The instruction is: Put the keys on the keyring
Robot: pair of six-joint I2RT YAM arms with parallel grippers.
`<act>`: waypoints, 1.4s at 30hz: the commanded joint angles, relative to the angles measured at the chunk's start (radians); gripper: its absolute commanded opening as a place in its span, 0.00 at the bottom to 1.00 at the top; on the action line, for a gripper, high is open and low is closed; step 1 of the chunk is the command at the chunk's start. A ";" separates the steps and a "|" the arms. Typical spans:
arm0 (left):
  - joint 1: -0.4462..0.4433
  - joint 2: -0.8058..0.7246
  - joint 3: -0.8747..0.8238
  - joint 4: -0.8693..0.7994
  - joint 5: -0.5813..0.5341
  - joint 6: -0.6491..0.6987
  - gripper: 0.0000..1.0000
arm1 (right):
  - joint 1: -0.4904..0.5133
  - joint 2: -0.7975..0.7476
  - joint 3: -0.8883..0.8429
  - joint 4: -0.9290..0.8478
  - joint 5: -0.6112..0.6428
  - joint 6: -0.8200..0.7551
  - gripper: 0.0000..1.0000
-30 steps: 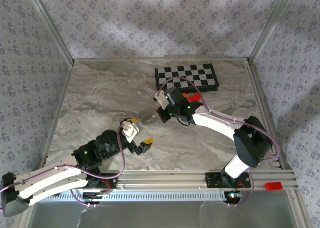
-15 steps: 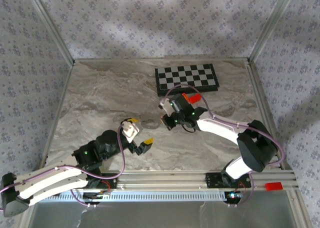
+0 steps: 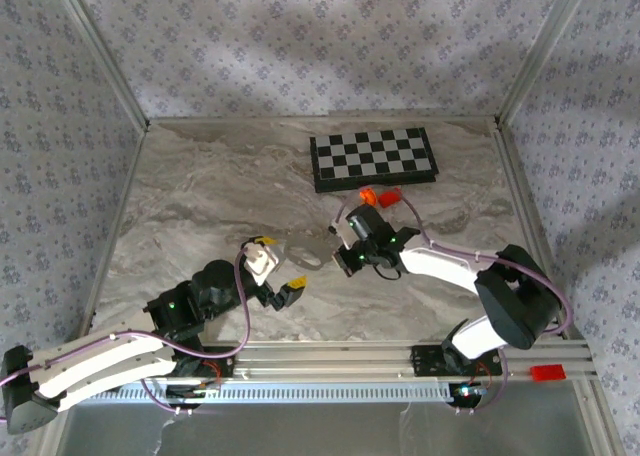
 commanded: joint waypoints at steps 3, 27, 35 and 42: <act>0.005 0.003 0.028 0.040 -0.009 0.015 0.99 | -0.009 -0.040 -0.061 0.004 -0.027 0.045 0.00; 0.027 0.089 0.068 0.087 0.020 0.025 0.99 | -0.025 -0.198 -0.224 0.002 -0.023 0.208 0.24; 0.040 0.115 0.092 0.064 -0.066 -0.007 0.99 | -0.025 -0.440 -0.205 -0.136 0.114 0.192 0.46; 0.055 0.110 0.113 0.036 -0.191 -0.047 1.00 | -0.043 -0.646 -0.190 -0.210 0.237 0.137 0.73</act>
